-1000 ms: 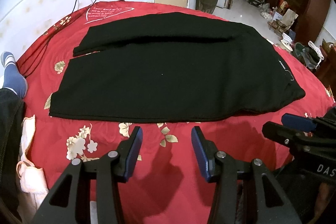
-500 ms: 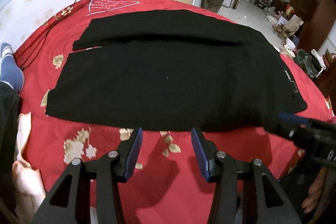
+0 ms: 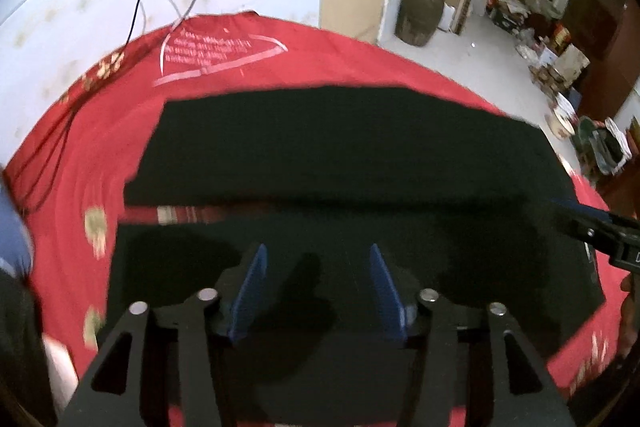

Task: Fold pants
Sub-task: 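Lower both grippers onto the black pants edge and close them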

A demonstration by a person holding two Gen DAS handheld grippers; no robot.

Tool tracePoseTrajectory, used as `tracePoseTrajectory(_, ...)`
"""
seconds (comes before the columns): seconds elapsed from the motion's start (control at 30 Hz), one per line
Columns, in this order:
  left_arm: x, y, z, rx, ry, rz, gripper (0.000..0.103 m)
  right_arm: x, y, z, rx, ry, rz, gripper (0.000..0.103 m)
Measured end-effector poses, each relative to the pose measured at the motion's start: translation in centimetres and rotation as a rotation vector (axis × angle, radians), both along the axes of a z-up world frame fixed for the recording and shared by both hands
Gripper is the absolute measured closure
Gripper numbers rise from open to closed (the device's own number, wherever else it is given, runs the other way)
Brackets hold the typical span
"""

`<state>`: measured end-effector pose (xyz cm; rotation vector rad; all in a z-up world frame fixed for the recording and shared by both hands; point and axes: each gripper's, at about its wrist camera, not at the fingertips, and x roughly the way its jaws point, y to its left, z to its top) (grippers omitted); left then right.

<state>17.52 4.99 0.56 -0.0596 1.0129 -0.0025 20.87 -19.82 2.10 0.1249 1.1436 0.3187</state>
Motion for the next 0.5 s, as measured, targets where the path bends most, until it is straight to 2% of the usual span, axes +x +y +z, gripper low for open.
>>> tracePoseTrajectory(0.13, 5.0, 1.6, -0.9, 0.018, -0.003, 0.021, 0.039, 5.1, -0.9, -0.4, -0.009, -0.017, -0.013, 0.027)
tracePoseTrajectory(0.33, 11.0, 2.7, -3.5, 0.045, 0.019, 0.041, 0.039, 12.8, -0.7, -2.3, -0.055, -0.013, 0.027, 0.027)
tracePoseTrajectory(0.5, 14.3, 3.0, -5.1, 0.055, 0.027, 0.066, 0.038, 16.7, -0.4, -4.6, -0.113, 0.013, 0.057, 0.027)
